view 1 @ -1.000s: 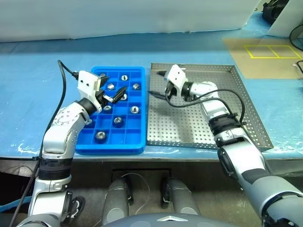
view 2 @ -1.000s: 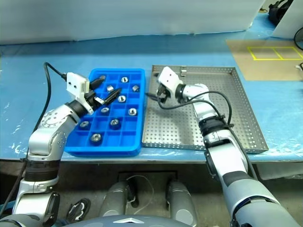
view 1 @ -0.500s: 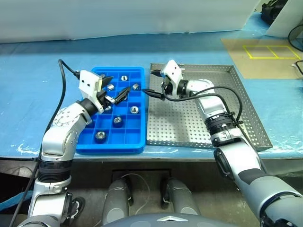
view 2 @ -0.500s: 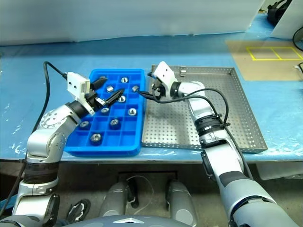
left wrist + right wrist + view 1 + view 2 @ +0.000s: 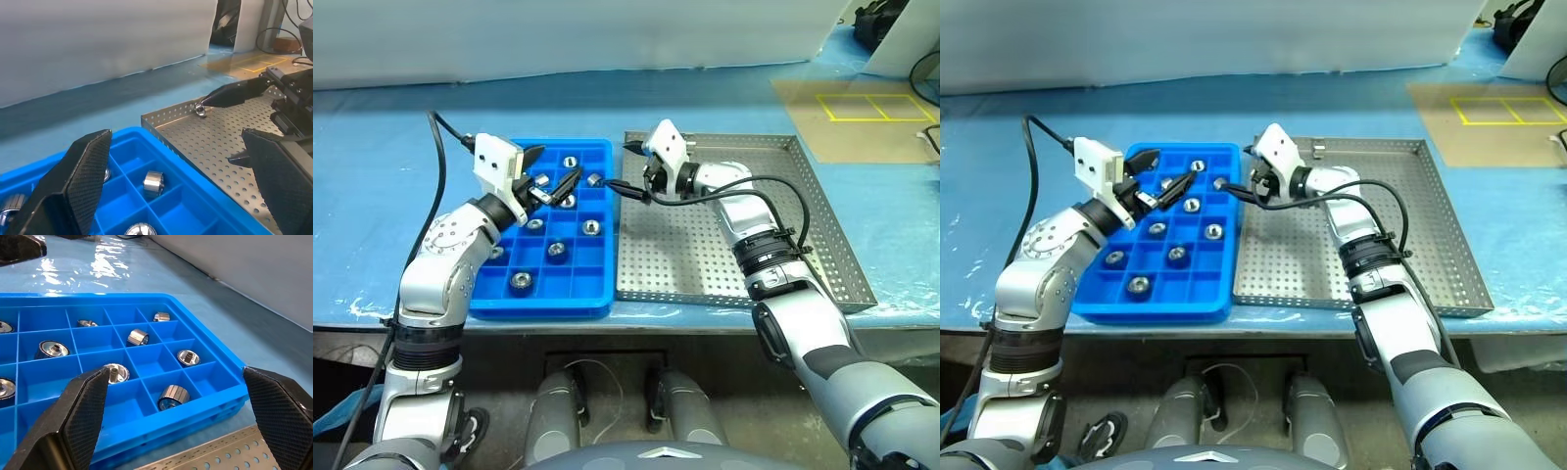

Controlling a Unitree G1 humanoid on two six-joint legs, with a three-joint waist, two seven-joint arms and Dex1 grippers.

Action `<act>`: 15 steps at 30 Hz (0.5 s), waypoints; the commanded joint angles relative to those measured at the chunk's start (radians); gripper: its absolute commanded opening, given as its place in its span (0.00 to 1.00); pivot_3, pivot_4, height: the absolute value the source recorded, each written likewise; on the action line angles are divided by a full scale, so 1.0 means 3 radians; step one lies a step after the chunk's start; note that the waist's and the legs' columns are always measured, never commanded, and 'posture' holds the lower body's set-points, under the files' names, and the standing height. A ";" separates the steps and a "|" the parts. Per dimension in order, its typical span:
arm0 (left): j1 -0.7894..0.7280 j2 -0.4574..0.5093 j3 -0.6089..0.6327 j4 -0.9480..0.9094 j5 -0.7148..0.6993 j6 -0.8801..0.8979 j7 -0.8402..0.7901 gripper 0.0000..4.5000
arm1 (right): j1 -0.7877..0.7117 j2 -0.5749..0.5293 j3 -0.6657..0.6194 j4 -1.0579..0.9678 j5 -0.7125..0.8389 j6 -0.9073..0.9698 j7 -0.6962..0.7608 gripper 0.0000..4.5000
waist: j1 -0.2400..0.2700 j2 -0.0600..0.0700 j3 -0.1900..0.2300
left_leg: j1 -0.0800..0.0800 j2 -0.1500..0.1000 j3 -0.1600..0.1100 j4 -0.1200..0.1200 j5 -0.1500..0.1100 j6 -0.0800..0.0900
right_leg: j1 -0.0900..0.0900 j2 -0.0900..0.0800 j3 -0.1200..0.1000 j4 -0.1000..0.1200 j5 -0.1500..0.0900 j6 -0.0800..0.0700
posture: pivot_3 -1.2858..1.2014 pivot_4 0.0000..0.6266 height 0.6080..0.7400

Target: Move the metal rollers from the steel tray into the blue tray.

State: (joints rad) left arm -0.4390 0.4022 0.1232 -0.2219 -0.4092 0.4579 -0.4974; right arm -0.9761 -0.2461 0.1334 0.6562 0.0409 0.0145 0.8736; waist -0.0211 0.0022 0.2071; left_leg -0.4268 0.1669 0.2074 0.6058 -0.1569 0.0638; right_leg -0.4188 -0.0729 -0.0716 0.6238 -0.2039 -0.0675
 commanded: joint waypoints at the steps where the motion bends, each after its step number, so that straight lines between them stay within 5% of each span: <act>1: -0.0048 0.0005 0.0041 0.0015 -0.0005 -0.0080 -0.0006 1.00 | -0.0063 -0.0045 -0.0108 -0.0136 0.0063 -0.0003 -0.0078 1.00 | -0.0010 0.0000 0.0000 | 0.0000 0.0000 0.0000 0.0000 0.0000 0.0000 | 0.0000 0.0000 0.0000 0.0000 0.0000 0.0000 | 0.36 0.24 1.00; 15: -0.0315 0.0067 -0.0027 0.0384 -0.0002 -0.0171 -0.0300 1.00 | 0.0218 -0.0126 -0.0121 -0.0534 0.0081 0.0185 -0.0224 1.00 | -0.0199 0.0000 0.0000 | -0.0003 -0.0001 0.0001 0.0000 -0.0001 0.0002 | 0.0000 0.0001 0.0002 -0.0004 0.0000 0.0001 | 0.30 0.24 1.00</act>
State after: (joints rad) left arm -0.5044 0.4094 0.1088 -0.0933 -0.4083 0.4325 -0.5757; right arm -0.8989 -0.2776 0.1227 0.5451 0.0427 0.0713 0.8151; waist -0.0810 0.0021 0.2071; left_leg -0.4277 0.1666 0.2076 0.6059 -0.1572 0.0645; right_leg -0.4189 -0.0727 -0.0711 0.6227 -0.2040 -0.0674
